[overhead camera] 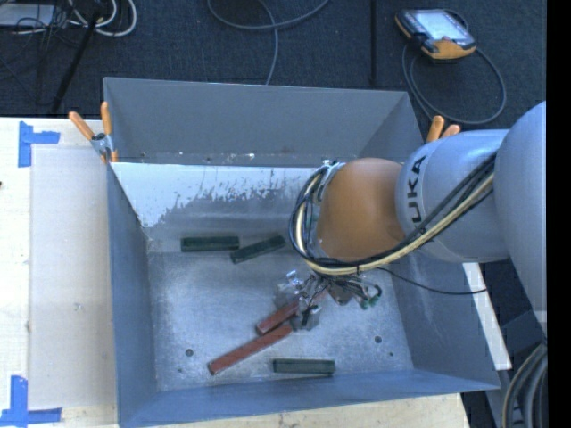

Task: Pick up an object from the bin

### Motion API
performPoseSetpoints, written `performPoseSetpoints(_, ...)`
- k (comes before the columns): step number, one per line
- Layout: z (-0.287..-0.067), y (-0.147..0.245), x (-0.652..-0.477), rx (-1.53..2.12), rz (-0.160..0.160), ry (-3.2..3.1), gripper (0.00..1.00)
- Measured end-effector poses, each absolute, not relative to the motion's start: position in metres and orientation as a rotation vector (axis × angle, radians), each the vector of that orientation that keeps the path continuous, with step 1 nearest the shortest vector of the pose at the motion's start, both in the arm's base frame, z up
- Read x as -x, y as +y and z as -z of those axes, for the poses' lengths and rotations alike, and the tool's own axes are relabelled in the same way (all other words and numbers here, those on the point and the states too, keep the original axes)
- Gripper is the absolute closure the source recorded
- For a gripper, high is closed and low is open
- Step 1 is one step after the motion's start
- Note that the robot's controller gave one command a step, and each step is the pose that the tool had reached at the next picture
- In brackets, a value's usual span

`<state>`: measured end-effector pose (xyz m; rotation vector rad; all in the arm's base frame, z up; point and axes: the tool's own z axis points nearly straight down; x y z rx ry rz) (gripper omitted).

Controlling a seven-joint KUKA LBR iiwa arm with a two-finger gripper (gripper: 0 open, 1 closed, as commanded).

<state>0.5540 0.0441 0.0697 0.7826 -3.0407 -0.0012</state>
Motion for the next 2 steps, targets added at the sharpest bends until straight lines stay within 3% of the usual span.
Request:
performPoseSetpoints(1,-0.106,0.055,-0.517,-0.882,0.003,-3.005,1.00)
performPoseSetpoints(2,-0.218,0.009,-0.502,-0.907,0.001,-3.008,1.00)
